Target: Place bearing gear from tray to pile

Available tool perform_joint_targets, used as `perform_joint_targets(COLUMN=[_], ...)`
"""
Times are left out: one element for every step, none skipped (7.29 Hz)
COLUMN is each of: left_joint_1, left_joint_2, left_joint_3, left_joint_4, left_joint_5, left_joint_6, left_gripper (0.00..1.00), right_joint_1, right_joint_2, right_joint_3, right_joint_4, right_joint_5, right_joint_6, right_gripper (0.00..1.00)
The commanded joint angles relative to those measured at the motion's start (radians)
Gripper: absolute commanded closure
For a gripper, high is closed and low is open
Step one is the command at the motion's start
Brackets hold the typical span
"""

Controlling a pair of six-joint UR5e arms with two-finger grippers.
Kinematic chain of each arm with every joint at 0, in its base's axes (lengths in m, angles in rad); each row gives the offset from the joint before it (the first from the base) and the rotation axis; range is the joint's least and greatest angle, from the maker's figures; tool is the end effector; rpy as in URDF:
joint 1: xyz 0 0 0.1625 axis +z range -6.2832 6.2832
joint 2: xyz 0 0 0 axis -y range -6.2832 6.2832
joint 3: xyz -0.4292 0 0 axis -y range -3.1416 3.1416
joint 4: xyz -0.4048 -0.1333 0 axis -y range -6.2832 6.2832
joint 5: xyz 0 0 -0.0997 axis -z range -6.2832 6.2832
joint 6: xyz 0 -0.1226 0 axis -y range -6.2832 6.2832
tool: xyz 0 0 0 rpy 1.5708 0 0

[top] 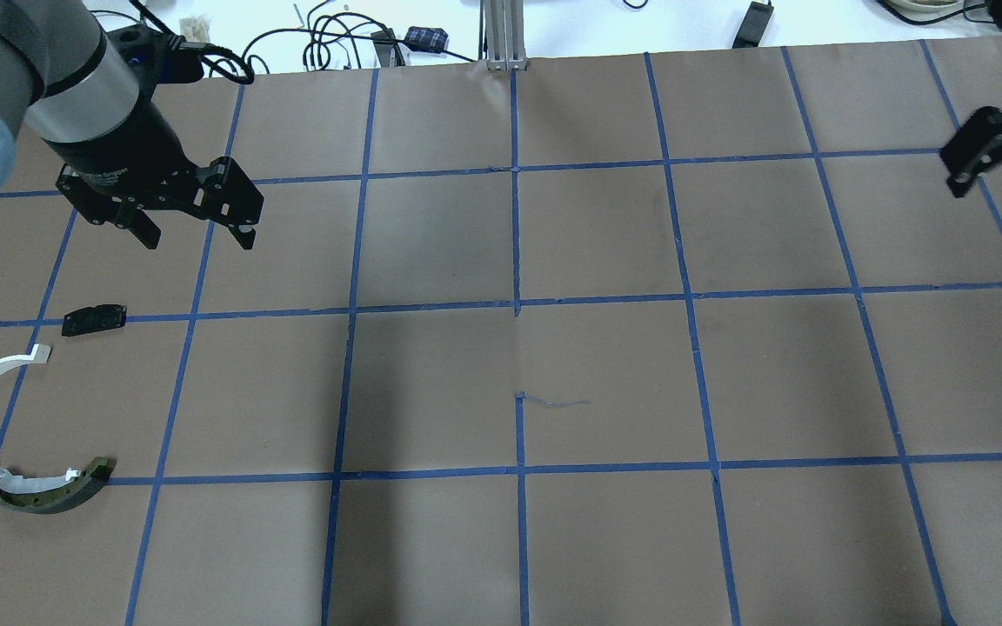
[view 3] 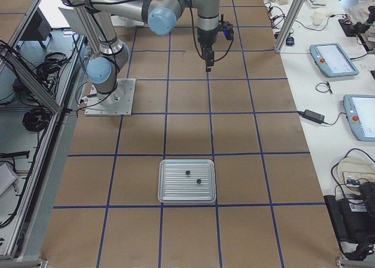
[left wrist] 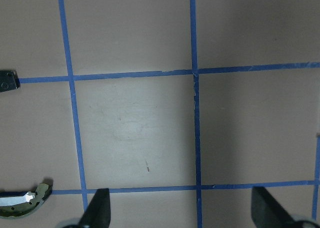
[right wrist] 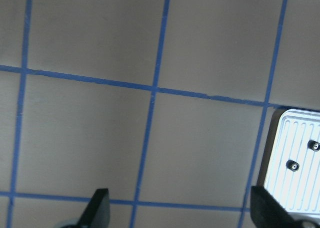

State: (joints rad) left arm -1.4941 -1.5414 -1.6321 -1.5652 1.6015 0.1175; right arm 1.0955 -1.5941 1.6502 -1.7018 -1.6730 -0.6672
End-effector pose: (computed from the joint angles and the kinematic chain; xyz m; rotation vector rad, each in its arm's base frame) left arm -0.0917 -0.4969 0.4535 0.0641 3.1126 0.0454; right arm -0.1226 -0.5023 0.4547 0.2831 -3.0018 0.0117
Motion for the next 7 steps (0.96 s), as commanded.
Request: perform_joint_targets(left_joint_1=[0.000,0.000,-0.002,-0.002,-0.002,-0.002,-0.002], left_joint_2=[0.000,-0.002,0.001,0.003,0.001,0.001,0.001], left_joint_3=[0.000,0.000,0.001,0.000,0.000,0.000,0.000], left_joint_4=[0.002,0.002,0.002,0.002,0.002,0.001,0.001], left_joint_5=[-0.005,-0.009,-0.008,-0.008,-0.011,-0.006,-0.003], left_joint_6=[-0.001,-0.001,-0.001,0.001,0.001,0.001,0.002], left_gripper=[0.00,0.00,0.00,0.00,0.00,0.00,0.00], right_joint_1=[-0.306,-0.363,-0.458,-0.517,-0.522,-0.525,-0.528], right_joint_2=[0.098,0.217,0.335,0.432,0.524,0.595,0.640], right_joint_3=[0.101,0.124,0.114,0.099,0.056,-0.010,-0.023], right_joint_4=[-0.215,-0.412,-0.480,-0.560,-0.643,-0.645,-0.644], right_joint_5=[0.062,0.061,0.084,0.186,0.196,0.197,0.197], right_joint_6=[-0.490,-0.681,-0.794,-0.855,-0.851,-0.829,-0.806], right_gripper=[0.00,0.00,0.00,0.00,0.00,0.01,0.04])
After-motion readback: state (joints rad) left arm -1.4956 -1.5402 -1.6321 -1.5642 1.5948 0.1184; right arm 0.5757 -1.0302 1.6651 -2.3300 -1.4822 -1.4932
